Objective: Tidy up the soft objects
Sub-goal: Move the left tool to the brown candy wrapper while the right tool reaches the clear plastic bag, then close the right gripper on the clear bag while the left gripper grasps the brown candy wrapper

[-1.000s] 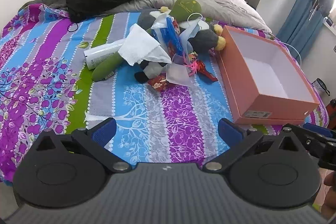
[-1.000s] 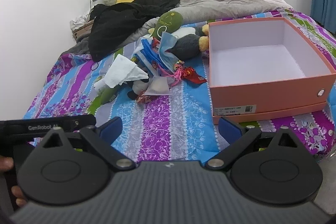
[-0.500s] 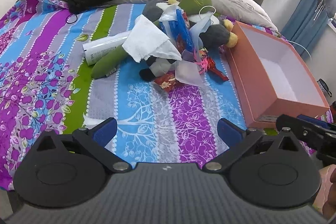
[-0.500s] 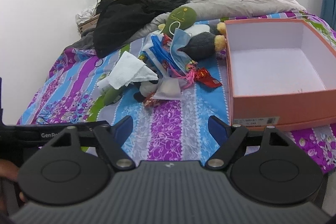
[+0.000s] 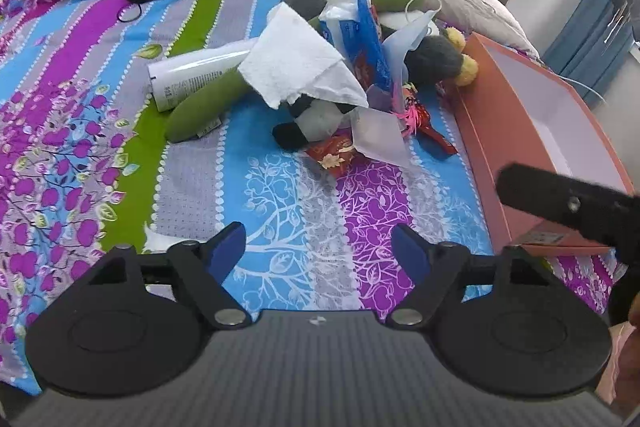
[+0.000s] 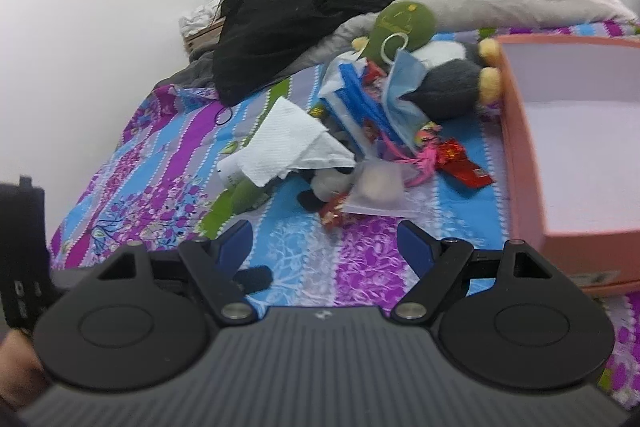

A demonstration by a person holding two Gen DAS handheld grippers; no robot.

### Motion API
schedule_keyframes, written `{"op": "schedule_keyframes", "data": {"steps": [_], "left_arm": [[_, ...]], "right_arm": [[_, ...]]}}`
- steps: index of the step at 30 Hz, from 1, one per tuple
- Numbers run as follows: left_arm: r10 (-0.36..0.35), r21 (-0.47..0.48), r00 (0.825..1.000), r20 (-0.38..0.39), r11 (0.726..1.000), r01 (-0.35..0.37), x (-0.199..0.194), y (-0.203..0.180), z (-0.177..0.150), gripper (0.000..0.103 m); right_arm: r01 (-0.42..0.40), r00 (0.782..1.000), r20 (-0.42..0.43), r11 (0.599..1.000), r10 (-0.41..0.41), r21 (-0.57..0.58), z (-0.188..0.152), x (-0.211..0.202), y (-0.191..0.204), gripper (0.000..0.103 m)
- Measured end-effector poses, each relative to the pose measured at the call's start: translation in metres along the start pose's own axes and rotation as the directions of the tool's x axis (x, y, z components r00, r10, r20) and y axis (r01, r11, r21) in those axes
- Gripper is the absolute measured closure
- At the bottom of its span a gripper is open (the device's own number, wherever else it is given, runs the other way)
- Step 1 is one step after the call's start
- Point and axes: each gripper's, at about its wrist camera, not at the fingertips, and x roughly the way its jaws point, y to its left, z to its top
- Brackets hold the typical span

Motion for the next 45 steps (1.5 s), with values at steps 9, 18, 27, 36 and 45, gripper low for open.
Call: {"op": "schedule_keyframes", "data": {"steps": [9, 18, 27, 36, 45], "left_arm": [[-0.042, 0.039, 0.999, -0.019, 0.998, 0.043, 0.048, 0.004, 0.012, 0.029], [-0.091, 0.051, 0.996, -0.016, 0.994, 0.092, 0.100, 0.010, 0.037, 0.034], [-0.135, 0.110, 0.990, -0.042, 0.984, 0.139, 0.140, 0.005, 0.051, 0.040], [-0.148, 0.113, 0.988, -0.035, 0.982, 0.151, 0.157, 0.000, 0.055, 0.061], [-0.148, 0.123, 0.989, -0.031, 0.981, 0.150, 0.142, -0.008, 0.047, 0.066]], "right_arm": [[0.053, 0.994, -0.094, 0.998, -0.050, 0.033, 0.015, 0.068, -0.018, 0.022], [0.086, 0.988, -0.138, 0.994, -0.075, 0.074, 0.035, 0.129, -0.040, 0.023], [0.085, 0.975, -0.214, 0.987, -0.054, 0.138, 0.038, 0.184, -0.060, 0.023], [0.071, 0.971, -0.238, 0.983, -0.030, 0.168, 0.036, 0.198, -0.072, 0.050], [0.077, 0.973, -0.226, 0.988, -0.045, 0.134, 0.028, 0.170, -0.069, 0.052]]}}
